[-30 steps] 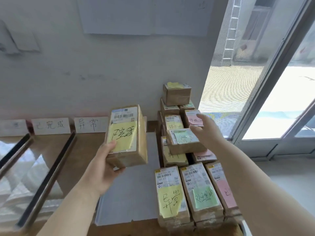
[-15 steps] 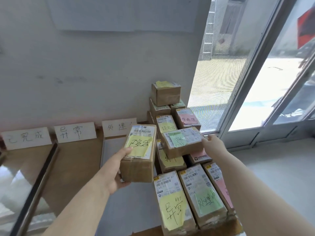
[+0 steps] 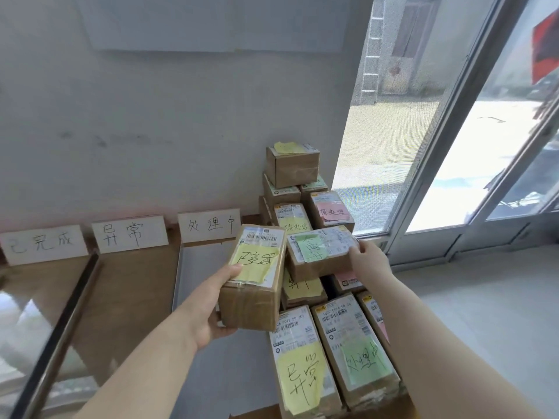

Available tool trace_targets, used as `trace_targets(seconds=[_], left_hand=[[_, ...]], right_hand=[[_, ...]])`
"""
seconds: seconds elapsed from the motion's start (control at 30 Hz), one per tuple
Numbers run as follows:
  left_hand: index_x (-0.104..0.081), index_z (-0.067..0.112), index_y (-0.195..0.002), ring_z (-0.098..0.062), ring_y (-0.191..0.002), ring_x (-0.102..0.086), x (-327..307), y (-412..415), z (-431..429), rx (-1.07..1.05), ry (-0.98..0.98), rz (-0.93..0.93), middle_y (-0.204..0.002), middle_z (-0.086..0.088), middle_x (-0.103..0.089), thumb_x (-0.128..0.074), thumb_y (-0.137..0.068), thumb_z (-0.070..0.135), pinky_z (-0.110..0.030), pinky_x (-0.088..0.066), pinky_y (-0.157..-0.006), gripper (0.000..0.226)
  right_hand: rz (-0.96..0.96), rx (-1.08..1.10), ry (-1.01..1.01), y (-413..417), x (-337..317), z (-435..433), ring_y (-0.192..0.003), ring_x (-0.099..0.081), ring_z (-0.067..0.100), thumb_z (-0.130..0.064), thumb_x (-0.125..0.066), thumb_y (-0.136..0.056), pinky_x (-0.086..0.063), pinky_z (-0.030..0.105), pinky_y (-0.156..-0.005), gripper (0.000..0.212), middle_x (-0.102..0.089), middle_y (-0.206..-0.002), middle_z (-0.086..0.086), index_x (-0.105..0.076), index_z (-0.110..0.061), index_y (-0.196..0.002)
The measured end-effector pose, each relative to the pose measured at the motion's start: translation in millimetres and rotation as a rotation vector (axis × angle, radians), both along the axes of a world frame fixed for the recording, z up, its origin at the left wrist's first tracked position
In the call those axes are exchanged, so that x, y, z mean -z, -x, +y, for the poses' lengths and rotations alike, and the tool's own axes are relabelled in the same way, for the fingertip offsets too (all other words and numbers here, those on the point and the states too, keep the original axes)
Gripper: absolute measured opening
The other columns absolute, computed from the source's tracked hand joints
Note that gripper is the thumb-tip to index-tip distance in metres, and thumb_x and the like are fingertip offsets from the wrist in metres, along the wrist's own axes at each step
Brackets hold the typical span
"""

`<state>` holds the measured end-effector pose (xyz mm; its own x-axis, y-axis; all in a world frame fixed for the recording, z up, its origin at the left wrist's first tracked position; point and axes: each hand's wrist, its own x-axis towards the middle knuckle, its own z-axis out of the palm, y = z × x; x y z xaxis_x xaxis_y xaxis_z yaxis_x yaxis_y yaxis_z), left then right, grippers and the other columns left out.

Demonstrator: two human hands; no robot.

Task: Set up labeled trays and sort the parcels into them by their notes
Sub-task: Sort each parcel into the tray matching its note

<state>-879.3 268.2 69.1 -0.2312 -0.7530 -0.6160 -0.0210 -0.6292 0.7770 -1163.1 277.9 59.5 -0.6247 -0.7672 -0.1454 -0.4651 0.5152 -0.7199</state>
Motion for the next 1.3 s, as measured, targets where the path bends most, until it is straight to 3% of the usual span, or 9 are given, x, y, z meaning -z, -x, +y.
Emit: trace_targets(seconds=[0.2,0.33,0.47,0.57,0.73,0.9,1.03,1.17,1.3], left_hand=[[-0.068,0.027,-0.104,-0.024,-0.087,-0.062,1,3,7,-0.068,0.036,0.009,-0.093,-0.006,-0.072,-0.067,-0.079,0.048,-0.046,-0.049,-0.090,0.033],[-0.069,0.025,-0.102,-0.024,-0.087,-0.062,0,4,12,-0.108,0.040,0.026,-0.093,-0.007,-0.072,-0.067,-0.080,0.047,-0.047,-0.049,-0.091,0.031],[-0.069,0.025,-0.100,-0.023,-0.085,-0.061,-1,6,18,-0.138,0.048,0.053,-0.086,-0.006,-0.072,-0.067,-0.081,0.046,-0.045,-0.049,-0.090,0.028],[-0.069,0.025,-0.100,-0.021,-0.084,-0.060,-1,7,22,-0.144,0.061,0.073,-0.084,-0.005,-0.072,-0.066,-0.081,0.045,-0.042,-0.050,-0.085,0.028],[-0.066,0.027,-0.108,-0.021,-0.089,-0.060,-2,3,27,-0.171,0.135,0.091,-0.097,-0.006,-0.071,-0.065,-0.083,0.043,-0.043,-0.049,-0.090,0.030],[-0.065,0.033,-0.106,-0.017,-0.088,-0.061,-4,-3,36,-0.200,0.274,0.102,-0.098,0.000,-0.072,-0.062,-0.085,0.040,-0.038,-0.045,-0.087,0.022],[-0.065,0.032,-0.110,-0.019,-0.091,-0.062,-3,-14,47,-0.242,0.328,0.100,-0.102,-0.001,-0.073,-0.063,-0.082,0.037,-0.037,-0.042,-0.084,0.028],[-0.064,0.030,-0.113,-0.022,-0.097,-0.063,1,-33,55,-0.334,0.314,0.116,-0.102,-0.003,-0.073,-0.065,-0.076,0.038,-0.039,-0.043,-0.088,0.038],[-0.064,0.030,-0.115,-0.027,-0.102,-0.063,10,-62,58,-0.398,0.312,0.132,-0.106,-0.005,-0.072,-0.061,-0.085,0.038,-0.041,-0.044,-0.089,0.031]], right_hand=[[-0.076,-0.009,0.087,-7,-3,5,-0.081,-0.050,0.016,-0.024,-0.042,-0.097,-0.036,0.026,-0.067,0.041,-0.060,-0.119,0.008,-0.048,-0.015,-0.136],[-0.144,0.009,0.205,-10,-6,7,-0.087,-0.050,0.016,-0.021,-0.045,-0.095,-0.035,0.028,-0.075,0.040,-0.057,-0.110,0.003,-0.047,-0.015,-0.135],[-0.186,0.008,0.295,-12,-10,9,-0.089,-0.051,0.015,-0.019,-0.048,-0.094,-0.036,0.028,-0.075,0.041,-0.057,-0.113,0.002,-0.047,-0.015,-0.135],[-0.235,0.015,0.378,-12,-13,12,-0.087,-0.050,0.012,-0.018,-0.050,-0.094,-0.037,0.023,-0.066,0.040,-0.054,-0.109,-0.002,-0.048,-0.016,-0.134],[-0.403,-0.022,0.503,-17,-19,12,-0.106,-0.055,0.014,-0.018,-0.057,-0.092,-0.043,0.029,-0.085,0.038,-0.056,-0.118,-0.006,-0.051,-0.018,-0.130],[-0.556,-0.042,0.579,-24,-23,8,-0.105,-0.062,0.016,-0.014,-0.064,-0.089,-0.050,0.030,-0.091,0.030,-0.062,-0.106,-0.010,-0.057,-0.019,-0.119],[-0.633,-0.034,0.590,-30,-25,3,-0.107,-0.061,0.019,-0.011,-0.066,-0.088,-0.050,0.032,-0.095,0.037,-0.062,-0.115,0.003,-0.055,-0.011,-0.124],[-0.748,-0.067,0.574,-43,-30,-6,-0.100,-0.064,0.016,-0.010,-0.063,-0.089,-0.053,0.025,-0.079,0.034,-0.063,-0.111,0.005,-0.050,-0.015,-0.121],[-0.826,-0.127,0.512,-70,-37,-21,-0.102,-0.063,0.022,-0.004,-0.059,-0.089,-0.054,0.041,-0.088,0.028,-0.061,-0.115,0.013,-0.051,-0.017,-0.112]])
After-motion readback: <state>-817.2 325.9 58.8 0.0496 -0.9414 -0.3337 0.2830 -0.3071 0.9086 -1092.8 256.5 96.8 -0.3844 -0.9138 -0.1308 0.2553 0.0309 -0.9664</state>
